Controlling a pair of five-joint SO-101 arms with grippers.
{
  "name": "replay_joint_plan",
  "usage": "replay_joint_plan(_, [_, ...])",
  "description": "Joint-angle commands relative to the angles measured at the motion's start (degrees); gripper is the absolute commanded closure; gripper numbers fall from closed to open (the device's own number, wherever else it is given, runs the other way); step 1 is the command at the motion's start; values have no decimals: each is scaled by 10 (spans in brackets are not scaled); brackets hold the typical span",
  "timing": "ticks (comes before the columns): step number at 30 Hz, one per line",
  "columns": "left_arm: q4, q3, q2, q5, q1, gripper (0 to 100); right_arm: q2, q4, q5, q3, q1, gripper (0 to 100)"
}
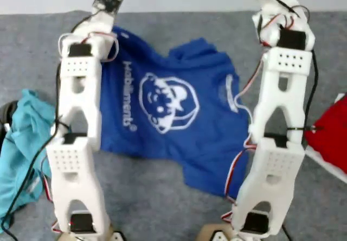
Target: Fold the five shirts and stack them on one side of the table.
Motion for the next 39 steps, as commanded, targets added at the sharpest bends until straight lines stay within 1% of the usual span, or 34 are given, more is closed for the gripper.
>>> replay_joint_plan(1, [75,-59,4,3,9,994,6,26,-4,-38,-12,988])
replay_joint_plan(4, [114,-73,13,3,10,994,34,51,-7,-36,-27,988])
replay_joint_plan(9, [168,-71,14,4,10,994,80,58,-76,-39,-49,987])
replay_joint_plan(14, [214,-71,15,4,10,994,125,40,-105,-39,-83,979])
replay_joint_plan(16, [221,-70,15,5,10,994,146,20,-121,-39,-92,931])
replay_joint_plan(19, [229,-70,15,5,10,994,175,-7,-172,-39,-100,834])
replay_joint_plan(21, [228,-65,15,5,10,994,193,-16,-195,-39,-104,804])
replay_joint_plan(29, [225,-9,15,5,11,994,266,-85,-195,-39,-101,800])
replay_joint_plan(33, [224,9,15,5,11,994,284,-98,-182,-39,-99,806])
replay_joint_plan(35, [223,11,15,4,11,994,288,-105,-159,-39,-99,852])
replay_joint_plan(39, [223,11,15,4,13,994,284,-116,-93,-39,-96,991])
